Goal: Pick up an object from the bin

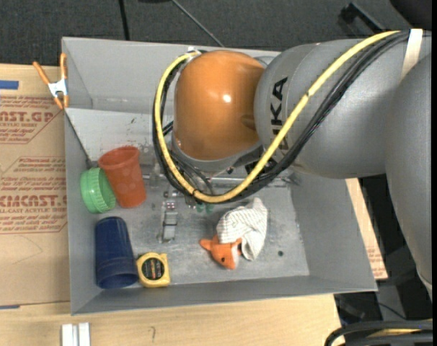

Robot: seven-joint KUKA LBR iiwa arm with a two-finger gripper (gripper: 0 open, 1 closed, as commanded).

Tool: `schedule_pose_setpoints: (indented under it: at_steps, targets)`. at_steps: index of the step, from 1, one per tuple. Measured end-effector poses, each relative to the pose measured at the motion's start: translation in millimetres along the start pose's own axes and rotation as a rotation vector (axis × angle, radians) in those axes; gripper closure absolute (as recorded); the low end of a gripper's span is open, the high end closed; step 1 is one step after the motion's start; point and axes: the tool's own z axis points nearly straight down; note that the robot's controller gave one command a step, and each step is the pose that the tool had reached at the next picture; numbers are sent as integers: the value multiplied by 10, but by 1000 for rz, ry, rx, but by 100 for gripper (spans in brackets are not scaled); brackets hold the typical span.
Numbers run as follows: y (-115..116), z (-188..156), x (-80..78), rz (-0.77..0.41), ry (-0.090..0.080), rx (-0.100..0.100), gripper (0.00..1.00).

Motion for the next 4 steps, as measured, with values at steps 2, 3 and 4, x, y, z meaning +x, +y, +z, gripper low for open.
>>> schedule_pose_setpoints:
  at_steps: [2, 3, 4]
  targets:
    - [234, 691, 309, -486, 3, 1, 0]
    - [596, 691, 148, -561, -2, -1, 0]
    - [623, 1331, 272, -961, -12, -2, 0]
